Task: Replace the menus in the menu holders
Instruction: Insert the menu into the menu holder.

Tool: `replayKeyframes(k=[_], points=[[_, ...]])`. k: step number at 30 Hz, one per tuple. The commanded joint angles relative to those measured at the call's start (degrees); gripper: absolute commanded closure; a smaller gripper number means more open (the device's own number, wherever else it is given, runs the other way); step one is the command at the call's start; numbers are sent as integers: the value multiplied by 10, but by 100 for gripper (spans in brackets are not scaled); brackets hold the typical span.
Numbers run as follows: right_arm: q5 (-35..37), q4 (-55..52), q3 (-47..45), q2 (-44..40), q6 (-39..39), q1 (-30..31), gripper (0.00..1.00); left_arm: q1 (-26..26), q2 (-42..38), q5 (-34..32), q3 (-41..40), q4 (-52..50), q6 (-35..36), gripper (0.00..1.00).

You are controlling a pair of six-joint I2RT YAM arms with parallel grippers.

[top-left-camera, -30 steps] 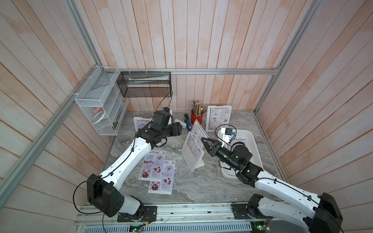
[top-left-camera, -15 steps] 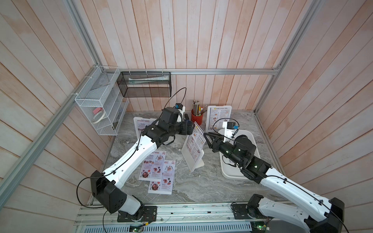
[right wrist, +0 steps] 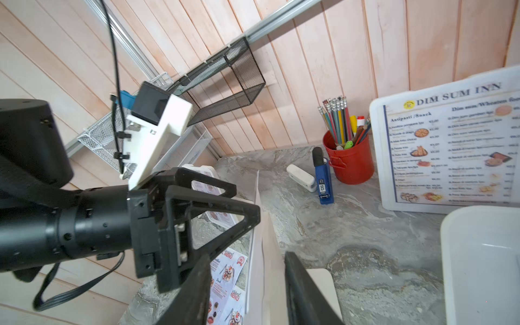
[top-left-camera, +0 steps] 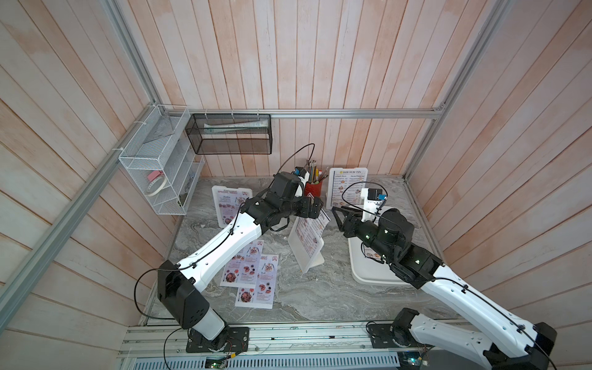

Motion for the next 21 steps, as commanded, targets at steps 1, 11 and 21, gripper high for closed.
replayKeyframes(k=[1,11,21], points=[[-10,-7,-6,-11,16,-16,56,-6,6,-19,13,-20,23,0],[-11,-46,41,39,-6,-28,56,-42,-2,9,-14,-81,48,7],[-11,-52,50,61,1,-30,56,-45,-47,-10,-45,-91,29,5]])
